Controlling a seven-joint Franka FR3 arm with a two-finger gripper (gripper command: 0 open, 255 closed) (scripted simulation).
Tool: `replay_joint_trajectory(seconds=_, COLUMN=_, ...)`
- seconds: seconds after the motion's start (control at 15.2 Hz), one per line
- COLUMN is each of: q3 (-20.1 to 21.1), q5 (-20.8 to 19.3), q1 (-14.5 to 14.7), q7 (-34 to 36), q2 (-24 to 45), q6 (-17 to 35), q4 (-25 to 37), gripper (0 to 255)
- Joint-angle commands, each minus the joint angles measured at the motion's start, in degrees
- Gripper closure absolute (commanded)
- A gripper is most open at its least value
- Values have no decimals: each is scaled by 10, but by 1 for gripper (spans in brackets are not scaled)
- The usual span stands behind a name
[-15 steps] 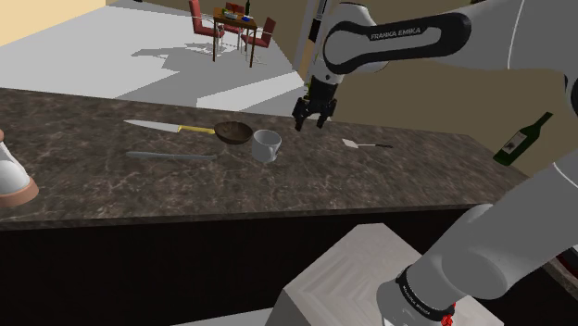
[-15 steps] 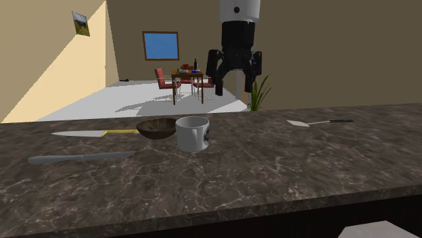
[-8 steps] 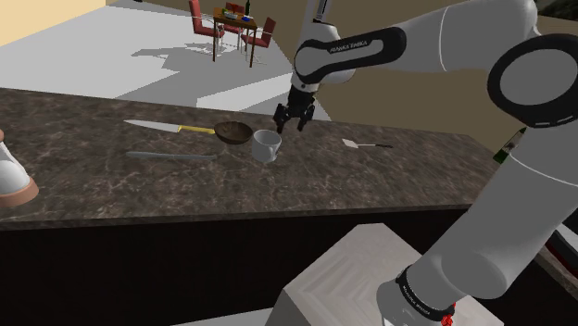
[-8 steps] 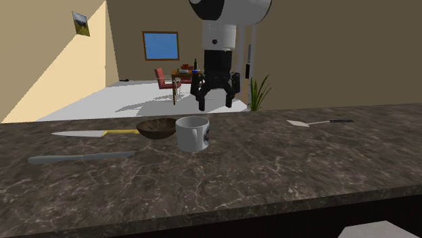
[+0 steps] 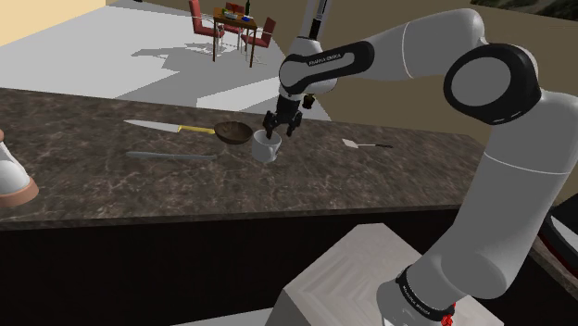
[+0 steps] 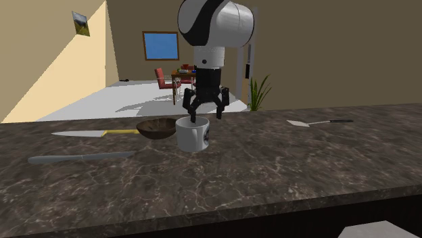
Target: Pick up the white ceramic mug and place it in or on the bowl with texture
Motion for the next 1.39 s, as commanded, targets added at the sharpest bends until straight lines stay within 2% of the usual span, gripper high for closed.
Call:
replay_joint_trajectory(seconds=0.0, q3=0, q5=1, q1=0, q7=0, q2=8, q6=13, q4=-4, gripper=0)
replay_joint_trajectory(seconds=0.13, q3=1, q5=1, q1=1, q7=-1, q2=18, q6=30, q4=-11, gripper=0)
replay_joint_trajectory(seconds=0.66, q3=1, q5=1, q1=1, q7=-1, q2=18, q6=29, q4=-12, gripper=0)
replay_joint_trajectory(seconds=0.73, q3=1, q5=1, q1=1, q7=-1, q2=18, q6=29, q4=-12, gripper=255)
replay_joint_trajectory(seconds=1.32, q3=1, q5=1, q1=1, q7=-1, q2=18, q6=30, q4=-11, gripper=255)
